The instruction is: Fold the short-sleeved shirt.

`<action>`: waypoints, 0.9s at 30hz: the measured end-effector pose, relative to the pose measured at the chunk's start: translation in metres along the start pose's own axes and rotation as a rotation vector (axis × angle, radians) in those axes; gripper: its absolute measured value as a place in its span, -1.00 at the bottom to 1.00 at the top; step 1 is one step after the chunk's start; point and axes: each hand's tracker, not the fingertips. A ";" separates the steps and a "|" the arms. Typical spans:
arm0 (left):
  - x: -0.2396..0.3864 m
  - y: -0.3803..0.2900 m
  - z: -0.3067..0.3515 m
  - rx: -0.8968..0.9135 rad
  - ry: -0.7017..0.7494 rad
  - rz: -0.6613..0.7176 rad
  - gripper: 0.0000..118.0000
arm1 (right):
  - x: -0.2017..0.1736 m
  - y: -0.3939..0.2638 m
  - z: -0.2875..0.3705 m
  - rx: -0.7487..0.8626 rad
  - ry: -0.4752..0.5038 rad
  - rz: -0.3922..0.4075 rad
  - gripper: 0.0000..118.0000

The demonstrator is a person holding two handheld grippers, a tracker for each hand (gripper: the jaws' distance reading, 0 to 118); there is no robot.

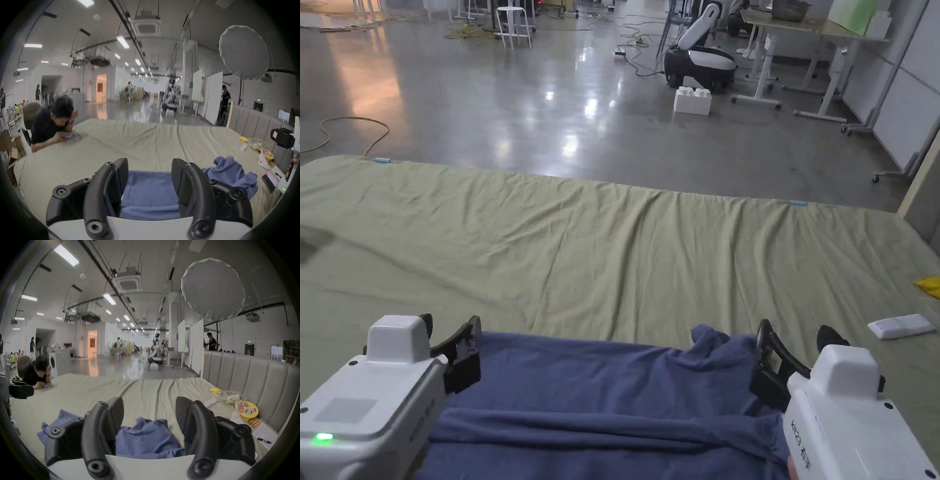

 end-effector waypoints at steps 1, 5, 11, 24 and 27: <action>0.004 0.001 0.008 0.028 -0.007 -0.012 -0.49 | -0.004 0.003 0.006 0.021 -0.002 0.021 -0.65; 0.020 0.005 0.036 0.076 0.045 -0.068 -0.78 | -0.017 0.006 0.019 0.069 -0.029 0.065 -0.85; 0.025 0.004 0.059 0.099 0.033 -0.110 -0.91 | -0.016 0.000 0.022 0.042 -0.031 0.024 -0.97; -0.057 -0.047 0.001 -0.473 0.079 0.013 -0.61 | -0.001 -0.017 0.029 -0.021 -0.045 0.029 -0.97; -0.068 -0.059 -0.019 -0.587 0.069 0.030 0.01 | 0.001 -0.023 0.029 -0.051 -0.042 0.030 -0.97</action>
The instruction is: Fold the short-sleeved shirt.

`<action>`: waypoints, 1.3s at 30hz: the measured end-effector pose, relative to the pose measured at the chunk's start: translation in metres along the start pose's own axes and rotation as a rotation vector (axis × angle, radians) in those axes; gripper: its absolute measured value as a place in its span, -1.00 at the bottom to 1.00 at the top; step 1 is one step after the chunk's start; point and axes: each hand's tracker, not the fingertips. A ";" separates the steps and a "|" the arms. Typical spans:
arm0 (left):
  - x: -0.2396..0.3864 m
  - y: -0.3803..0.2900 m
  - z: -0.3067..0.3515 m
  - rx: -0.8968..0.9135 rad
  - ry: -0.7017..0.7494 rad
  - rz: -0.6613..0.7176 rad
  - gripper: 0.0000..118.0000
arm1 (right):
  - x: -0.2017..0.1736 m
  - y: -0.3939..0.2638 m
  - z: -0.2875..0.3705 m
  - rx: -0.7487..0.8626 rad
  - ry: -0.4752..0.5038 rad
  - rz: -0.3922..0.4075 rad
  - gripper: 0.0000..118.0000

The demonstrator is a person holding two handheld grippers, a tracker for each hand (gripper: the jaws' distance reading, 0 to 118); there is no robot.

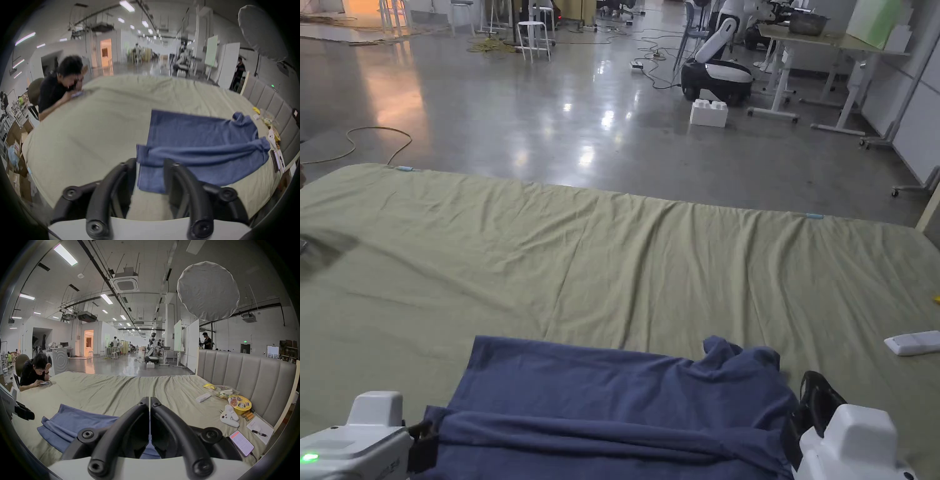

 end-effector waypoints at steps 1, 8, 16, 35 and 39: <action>-0.001 0.001 -0.008 -0.040 0.005 0.016 0.15 | 0.001 -0.003 0.000 -0.011 -0.003 0.003 -0.97; 0.000 0.006 -0.065 -0.290 0.056 -0.016 0.23 | 0.007 -0.016 -0.001 -0.060 -0.010 0.012 -0.97; 0.012 0.008 -0.062 -0.292 0.028 -0.075 -0.19 | 0.024 -0.031 -0.005 -0.134 -0.030 0.004 -0.97; 0.010 -0.004 -0.034 -0.135 -0.023 -0.060 -0.84 | 0.068 -0.145 -0.097 -0.872 0.076 -0.007 -0.20; 0.011 -0.005 -0.031 -0.127 -0.025 -0.067 -0.84 | 0.063 -0.150 -0.097 -0.877 0.102 0.002 -0.58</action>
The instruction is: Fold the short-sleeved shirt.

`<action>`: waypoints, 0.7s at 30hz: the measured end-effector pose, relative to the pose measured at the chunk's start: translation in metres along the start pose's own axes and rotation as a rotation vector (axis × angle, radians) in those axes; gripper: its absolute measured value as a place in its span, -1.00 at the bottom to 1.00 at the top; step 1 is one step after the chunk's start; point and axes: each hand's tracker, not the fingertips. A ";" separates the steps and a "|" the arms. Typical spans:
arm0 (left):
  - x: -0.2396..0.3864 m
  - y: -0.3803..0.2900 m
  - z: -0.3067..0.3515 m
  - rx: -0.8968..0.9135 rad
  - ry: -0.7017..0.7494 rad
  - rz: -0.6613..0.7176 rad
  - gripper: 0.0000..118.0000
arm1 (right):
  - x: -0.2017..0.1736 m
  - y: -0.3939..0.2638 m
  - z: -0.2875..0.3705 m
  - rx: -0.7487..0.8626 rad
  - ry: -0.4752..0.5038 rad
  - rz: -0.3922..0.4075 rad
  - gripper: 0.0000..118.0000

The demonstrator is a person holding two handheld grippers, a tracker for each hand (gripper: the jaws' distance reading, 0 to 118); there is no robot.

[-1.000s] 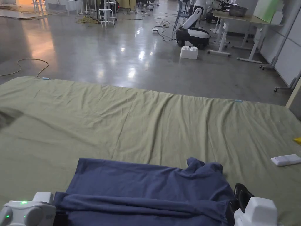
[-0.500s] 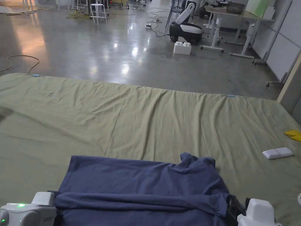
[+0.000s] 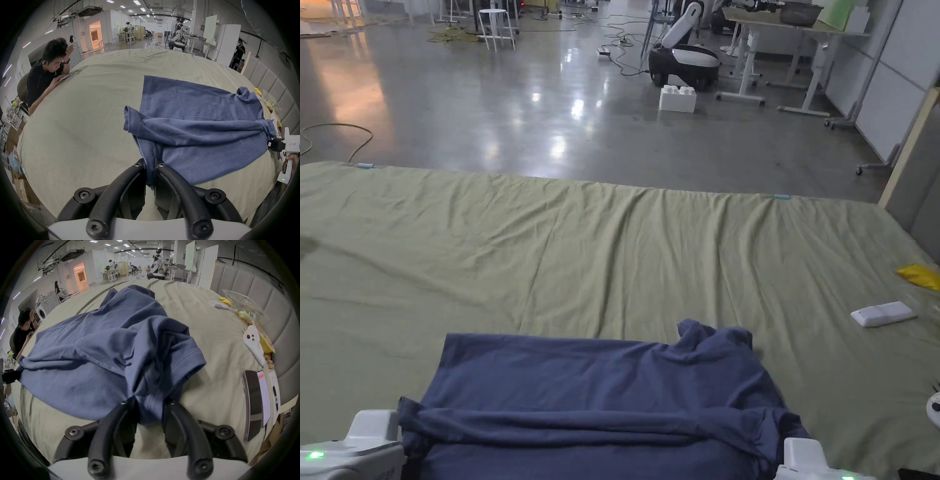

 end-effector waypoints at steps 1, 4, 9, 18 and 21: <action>0.000 0.000 0.000 0.006 -0.001 -0.002 -0.84 | 0.000 0.001 0.002 0.004 0.014 0.008 -0.74; -0.001 0.000 0.004 0.017 -0.005 -0.006 -0.84 | -0.005 0.004 0.011 0.009 0.004 0.042 -0.83; -0.003 0.009 0.021 0.067 -0.030 -0.008 -0.86 | -0.005 0.020 0.048 0.076 -0.014 0.077 -0.84; -0.015 0.011 0.060 0.108 -0.050 -0.017 -0.86 | -0.007 0.026 0.121 0.142 -0.047 0.181 -0.84; -0.022 -0.005 0.073 0.097 -0.062 -0.016 -0.86 | -0.004 0.007 0.135 0.123 -0.034 0.191 -0.84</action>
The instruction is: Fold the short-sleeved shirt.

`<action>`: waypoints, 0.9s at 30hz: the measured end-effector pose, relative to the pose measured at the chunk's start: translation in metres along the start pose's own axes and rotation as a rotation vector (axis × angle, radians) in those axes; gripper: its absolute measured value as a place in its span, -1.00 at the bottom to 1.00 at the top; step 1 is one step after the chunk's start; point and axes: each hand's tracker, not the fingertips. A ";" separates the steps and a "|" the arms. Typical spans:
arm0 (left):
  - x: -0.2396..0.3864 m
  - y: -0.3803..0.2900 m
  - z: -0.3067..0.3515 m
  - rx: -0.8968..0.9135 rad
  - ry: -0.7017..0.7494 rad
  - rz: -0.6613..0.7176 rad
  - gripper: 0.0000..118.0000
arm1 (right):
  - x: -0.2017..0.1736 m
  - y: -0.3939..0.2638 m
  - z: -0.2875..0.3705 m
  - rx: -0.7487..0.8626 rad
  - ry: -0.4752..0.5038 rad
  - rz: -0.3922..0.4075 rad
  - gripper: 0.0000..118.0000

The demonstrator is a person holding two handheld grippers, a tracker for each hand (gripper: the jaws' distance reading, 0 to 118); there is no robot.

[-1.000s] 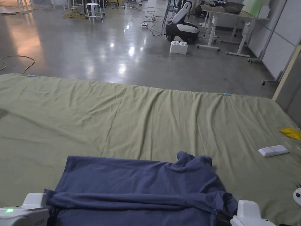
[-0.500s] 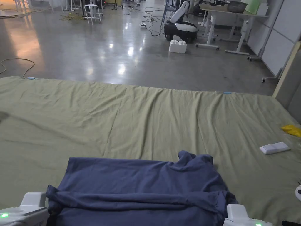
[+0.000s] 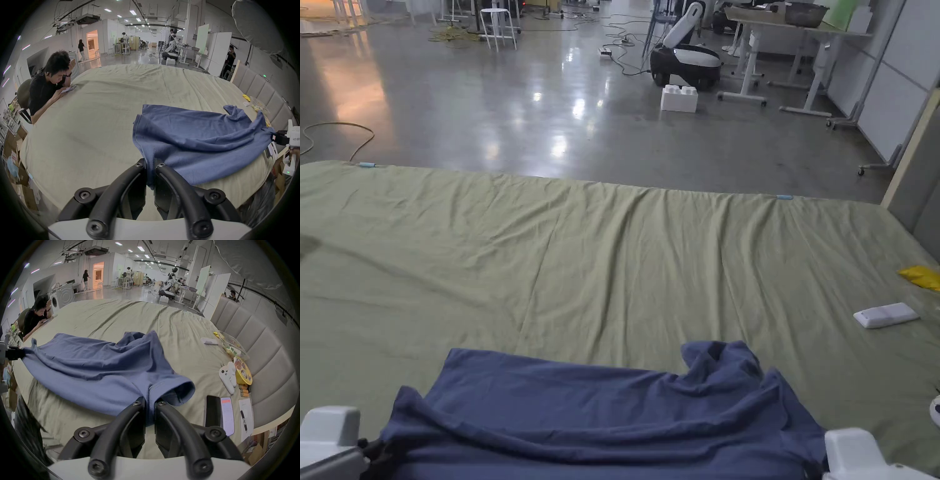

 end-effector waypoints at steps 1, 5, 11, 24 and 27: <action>-0.001 -0.006 0.004 -0.003 0.000 0.003 -0.86 | -0.001 -0.006 0.004 -0.013 0.005 0.003 -0.84; -0.002 -0.036 0.019 -0.041 -0.001 0.029 -0.86 | -0.010 -0.043 0.015 -0.069 0.010 0.004 -0.84; 0.001 -0.084 0.021 -0.161 0.026 0.012 -0.86 | -0.025 -0.094 0.009 -0.172 0.002 -0.014 -0.84; 0.010 -0.098 -0.003 -0.206 0.062 0.031 -0.65 | -0.042 -0.104 -0.018 -0.231 -0.034 0.042 -0.13; 0.018 -0.086 0.002 -0.146 0.095 -0.022 -0.02 | -0.039 -0.087 -0.003 -0.132 -0.068 0.002 0.54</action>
